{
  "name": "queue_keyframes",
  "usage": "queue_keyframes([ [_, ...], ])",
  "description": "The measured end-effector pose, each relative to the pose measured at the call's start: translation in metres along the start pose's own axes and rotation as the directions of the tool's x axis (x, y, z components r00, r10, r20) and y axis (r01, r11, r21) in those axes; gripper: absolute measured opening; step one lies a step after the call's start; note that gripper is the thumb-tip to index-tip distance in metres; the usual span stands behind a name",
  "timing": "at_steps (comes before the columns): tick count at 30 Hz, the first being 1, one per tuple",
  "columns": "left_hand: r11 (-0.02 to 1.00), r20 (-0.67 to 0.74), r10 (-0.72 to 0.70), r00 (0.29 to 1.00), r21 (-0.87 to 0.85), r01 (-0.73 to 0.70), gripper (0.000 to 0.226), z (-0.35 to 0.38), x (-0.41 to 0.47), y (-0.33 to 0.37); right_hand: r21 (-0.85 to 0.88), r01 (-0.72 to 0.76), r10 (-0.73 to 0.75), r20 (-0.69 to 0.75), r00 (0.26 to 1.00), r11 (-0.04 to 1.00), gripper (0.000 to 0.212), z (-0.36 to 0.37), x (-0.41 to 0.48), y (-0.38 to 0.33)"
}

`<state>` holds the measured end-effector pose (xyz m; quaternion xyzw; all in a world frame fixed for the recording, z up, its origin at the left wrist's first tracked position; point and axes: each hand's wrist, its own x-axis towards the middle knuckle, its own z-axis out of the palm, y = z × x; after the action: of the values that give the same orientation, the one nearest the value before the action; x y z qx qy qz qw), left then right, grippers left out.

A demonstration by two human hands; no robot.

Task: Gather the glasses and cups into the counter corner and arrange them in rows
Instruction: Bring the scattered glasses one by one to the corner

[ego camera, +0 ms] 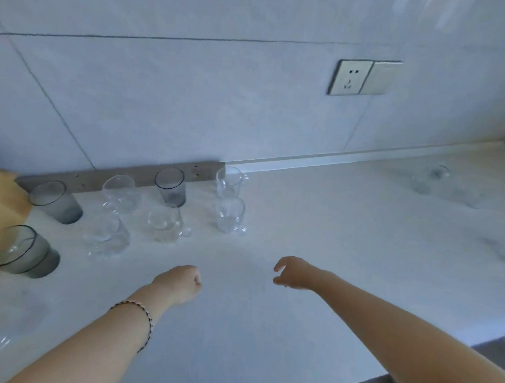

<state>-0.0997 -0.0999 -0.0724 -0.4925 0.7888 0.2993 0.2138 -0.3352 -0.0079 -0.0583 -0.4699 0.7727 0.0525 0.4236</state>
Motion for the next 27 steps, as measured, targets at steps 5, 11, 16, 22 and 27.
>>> queue_keyframes([
  [5, 0.992, 0.004, 0.1, 0.995, 0.084, -0.1, 0.005, 0.012, 0.042, 0.141, 0.126, -0.1, 0.111, -0.084, 0.99, 0.987, 0.039, -0.056, -0.012, 0.148],
  [11, 0.974, 0.061, 0.16, 0.985, 0.151, -0.167, 0.011, 0.044, 0.083, 0.305, 0.238, -0.168, 0.213, -0.179, 0.96, 0.957, 0.035, -0.111, -0.029, 0.316],
  [16, 0.962, 0.079, 0.198, 0.977, 0.177, -0.209, 0.014, 0.064, 0.108, 0.419, 0.313, -0.219, 0.32, -0.319, 0.892, 0.924, 0.033, -0.149, -0.041, 0.429],
  [22, 0.937, 0.125, 0.26, 0.957, 0.207, -0.282, 0.009, 0.084, 0.131, 0.505, 0.132, -0.305, 0.324, -0.567, 0.757, 0.943, 0.064, -0.202, -0.051, 0.533],
  [27, 0.925, 0.159, 0.263, 0.952, 0.237, -0.296, 0.006, 0.094, 0.137, 0.527, 0.08, -0.412, 0.401, -0.459, 0.793, 0.908, 0.098, -0.231, -0.042, 0.578],
])
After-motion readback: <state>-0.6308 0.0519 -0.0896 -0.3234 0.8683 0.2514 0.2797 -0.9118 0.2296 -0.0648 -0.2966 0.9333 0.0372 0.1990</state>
